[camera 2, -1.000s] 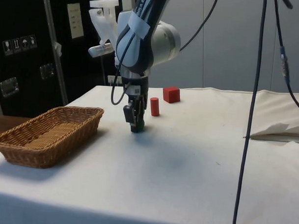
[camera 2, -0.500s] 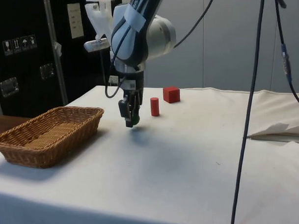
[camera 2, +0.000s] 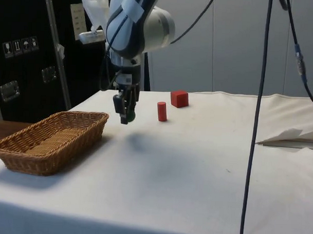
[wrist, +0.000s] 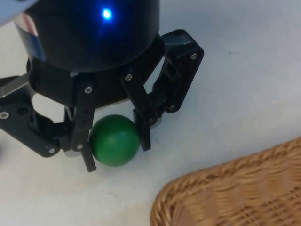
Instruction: Pick up the object to the left of the cylinder and place it into the basket.
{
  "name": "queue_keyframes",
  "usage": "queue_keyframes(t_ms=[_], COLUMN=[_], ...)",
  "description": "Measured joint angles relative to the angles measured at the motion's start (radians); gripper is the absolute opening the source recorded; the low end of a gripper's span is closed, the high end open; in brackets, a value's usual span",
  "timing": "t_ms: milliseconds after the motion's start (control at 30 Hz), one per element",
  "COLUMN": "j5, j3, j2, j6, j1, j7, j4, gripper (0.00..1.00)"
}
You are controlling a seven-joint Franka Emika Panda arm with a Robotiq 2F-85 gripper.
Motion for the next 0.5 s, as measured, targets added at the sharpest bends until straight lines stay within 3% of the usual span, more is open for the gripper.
queue_keyframes(t_ms=[500], j5=[0.000], j3=[-0.014], j2=[0.035], j6=[-0.064], j1=[0.000], j7=[0.017], j4=[0.117], gripper=[0.00])
